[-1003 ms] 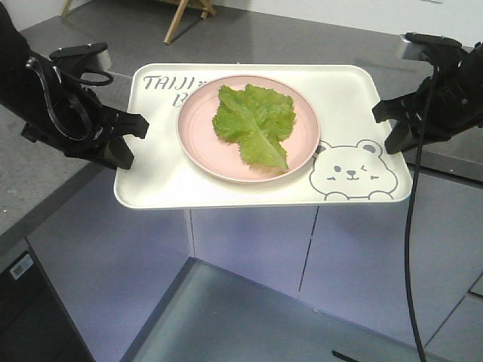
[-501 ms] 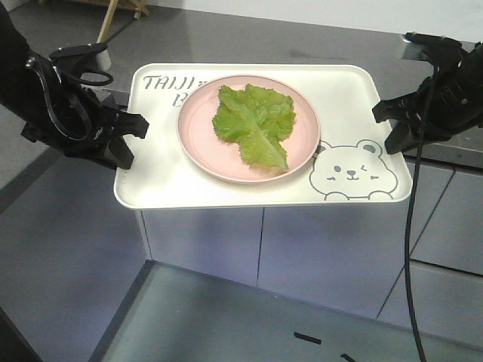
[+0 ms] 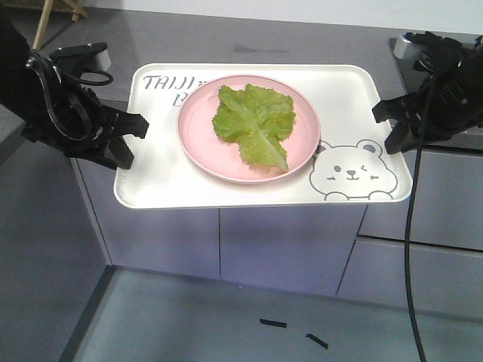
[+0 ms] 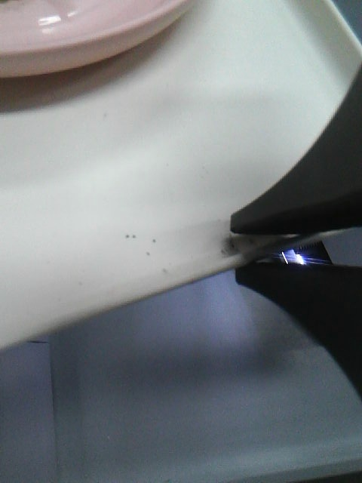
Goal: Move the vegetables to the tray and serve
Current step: 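Hold the tray level with both grippers while the base drives across the kitchen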
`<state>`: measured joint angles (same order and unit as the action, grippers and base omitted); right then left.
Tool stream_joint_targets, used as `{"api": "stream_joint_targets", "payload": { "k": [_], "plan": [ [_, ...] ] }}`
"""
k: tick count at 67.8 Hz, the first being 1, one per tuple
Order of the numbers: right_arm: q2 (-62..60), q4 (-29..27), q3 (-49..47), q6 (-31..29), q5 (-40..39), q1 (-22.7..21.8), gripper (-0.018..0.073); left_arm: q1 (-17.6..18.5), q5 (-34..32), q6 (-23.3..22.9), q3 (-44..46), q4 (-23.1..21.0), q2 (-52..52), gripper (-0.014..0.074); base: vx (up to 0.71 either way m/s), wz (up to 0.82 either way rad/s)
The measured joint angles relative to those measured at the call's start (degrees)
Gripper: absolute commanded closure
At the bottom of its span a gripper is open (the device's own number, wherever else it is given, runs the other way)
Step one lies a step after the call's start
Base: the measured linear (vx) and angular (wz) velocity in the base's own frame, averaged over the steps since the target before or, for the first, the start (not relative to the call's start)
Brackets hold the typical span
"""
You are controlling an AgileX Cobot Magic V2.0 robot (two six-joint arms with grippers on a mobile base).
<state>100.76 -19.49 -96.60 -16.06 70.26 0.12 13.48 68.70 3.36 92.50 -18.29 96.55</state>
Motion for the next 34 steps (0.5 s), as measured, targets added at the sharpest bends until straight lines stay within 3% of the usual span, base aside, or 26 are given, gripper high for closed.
{"api": "stream_joint_targets", "payload": {
  "k": [34],
  "plan": [
    [0.00,0.06,0.00,0.00,0.19,-0.12,0.0565,0.00,0.00,0.00,0.00,-0.13,-0.01,0.0602,-0.06,-0.24]
  ]
}}
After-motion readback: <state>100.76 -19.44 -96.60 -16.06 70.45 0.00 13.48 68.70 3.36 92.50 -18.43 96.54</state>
